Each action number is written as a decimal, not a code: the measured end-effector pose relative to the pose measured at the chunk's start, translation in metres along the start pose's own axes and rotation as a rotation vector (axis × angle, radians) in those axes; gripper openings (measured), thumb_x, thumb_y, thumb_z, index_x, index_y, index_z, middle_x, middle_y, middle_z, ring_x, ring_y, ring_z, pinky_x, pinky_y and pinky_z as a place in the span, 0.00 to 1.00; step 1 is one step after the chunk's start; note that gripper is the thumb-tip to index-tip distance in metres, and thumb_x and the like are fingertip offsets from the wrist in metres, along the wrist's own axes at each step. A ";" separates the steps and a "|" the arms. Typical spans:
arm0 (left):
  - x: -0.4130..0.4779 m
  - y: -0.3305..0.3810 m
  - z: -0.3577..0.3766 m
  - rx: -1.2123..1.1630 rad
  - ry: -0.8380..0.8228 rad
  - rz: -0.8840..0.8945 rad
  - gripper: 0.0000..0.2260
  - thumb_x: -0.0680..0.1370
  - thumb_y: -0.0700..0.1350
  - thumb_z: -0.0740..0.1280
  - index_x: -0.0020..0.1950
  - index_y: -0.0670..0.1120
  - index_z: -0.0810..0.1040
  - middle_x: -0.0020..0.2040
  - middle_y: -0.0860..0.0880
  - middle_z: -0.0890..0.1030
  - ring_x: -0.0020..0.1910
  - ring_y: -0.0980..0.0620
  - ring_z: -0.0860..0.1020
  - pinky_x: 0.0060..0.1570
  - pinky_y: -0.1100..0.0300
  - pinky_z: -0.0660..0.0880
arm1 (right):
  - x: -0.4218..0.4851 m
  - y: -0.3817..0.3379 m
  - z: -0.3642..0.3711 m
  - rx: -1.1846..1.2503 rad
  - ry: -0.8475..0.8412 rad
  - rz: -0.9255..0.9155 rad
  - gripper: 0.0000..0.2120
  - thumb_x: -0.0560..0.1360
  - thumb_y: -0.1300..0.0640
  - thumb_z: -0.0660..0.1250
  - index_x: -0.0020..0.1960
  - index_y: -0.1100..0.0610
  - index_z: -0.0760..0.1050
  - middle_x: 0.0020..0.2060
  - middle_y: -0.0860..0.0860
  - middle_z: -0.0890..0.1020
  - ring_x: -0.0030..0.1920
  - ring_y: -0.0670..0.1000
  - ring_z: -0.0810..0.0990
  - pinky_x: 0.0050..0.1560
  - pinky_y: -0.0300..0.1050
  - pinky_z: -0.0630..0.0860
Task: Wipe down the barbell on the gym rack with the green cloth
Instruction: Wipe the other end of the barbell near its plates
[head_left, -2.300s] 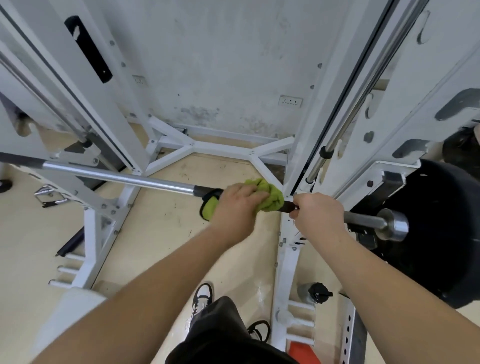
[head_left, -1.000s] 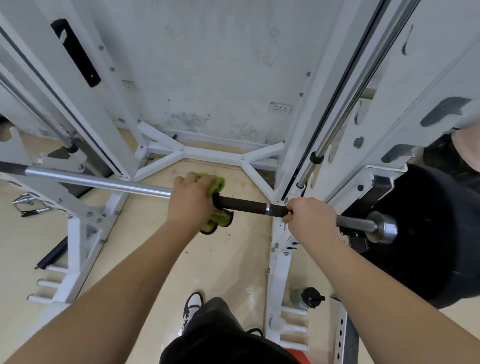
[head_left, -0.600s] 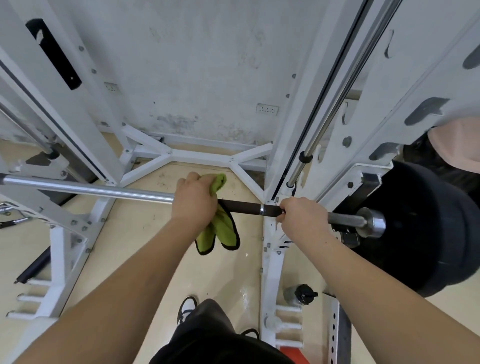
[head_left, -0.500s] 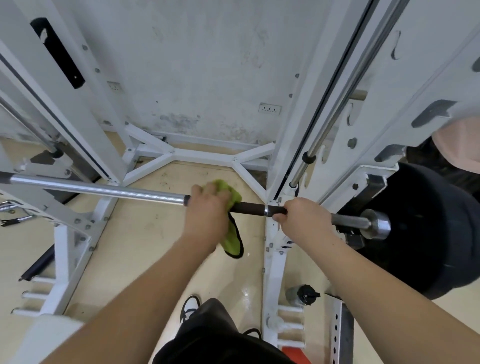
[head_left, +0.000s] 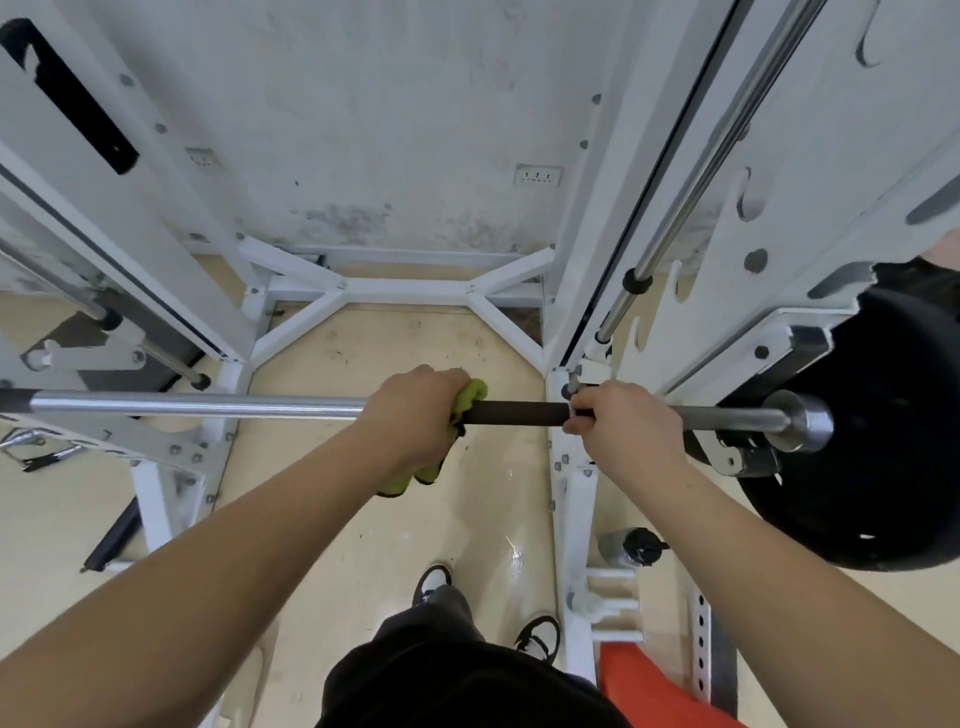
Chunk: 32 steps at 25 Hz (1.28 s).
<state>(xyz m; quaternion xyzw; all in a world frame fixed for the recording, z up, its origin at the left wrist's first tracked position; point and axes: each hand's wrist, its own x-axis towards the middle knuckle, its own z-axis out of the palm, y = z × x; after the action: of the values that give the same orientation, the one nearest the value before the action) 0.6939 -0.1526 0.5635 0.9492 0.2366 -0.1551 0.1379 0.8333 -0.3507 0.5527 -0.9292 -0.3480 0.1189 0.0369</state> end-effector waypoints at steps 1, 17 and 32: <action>0.004 0.015 0.002 -0.008 0.023 0.026 0.10 0.76 0.43 0.70 0.54 0.52 0.72 0.47 0.48 0.75 0.39 0.49 0.75 0.36 0.56 0.72 | 0.002 -0.002 -0.001 -0.004 -0.002 0.004 0.07 0.80 0.49 0.66 0.49 0.48 0.82 0.43 0.49 0.77 0.46 0.52 0.76 0.37 0.46 0.71; -0.001 0.042 0.032 -0.438 0.190 -0.142 0.20 0.74 0.36 0.66 0.64 0.51 0.74 0.52 0.46 0.75 0.41 0.47 0.78 0.37 0.57 0.73 | -0.021 0.017 0.006 0.158 0.177 -0.017 0.09 0.79 0.56 0.67 0.57 0.51 0.83 0.50 0.47 0.80 0.53 0.52 0.76 0.39 0.45 0.72; -0.094 0.060 0.095 -1.588 0.673 -0.796 0.07 0.77 0.42 0.73 0.52 0.53 0.81 0.49 0.48 0.85 0.52 0.45 0.84 0.50 0.54 0.81 | -0.030 0.044 0.008 0.090 0.188 -0.258 0.14 0.77 0.53 0.70 0.60 0.55 0.81 0.54 0.49 0.80 0.56 0.54 0.77 0.45 0.49 0.78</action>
<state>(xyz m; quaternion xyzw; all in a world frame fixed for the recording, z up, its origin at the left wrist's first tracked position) 0.6226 -0.2731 0.5221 0.4225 0.6065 0.2972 0.6044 0.8376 -0.4037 0.5443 -0.8812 -0.4537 0.0410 0.1261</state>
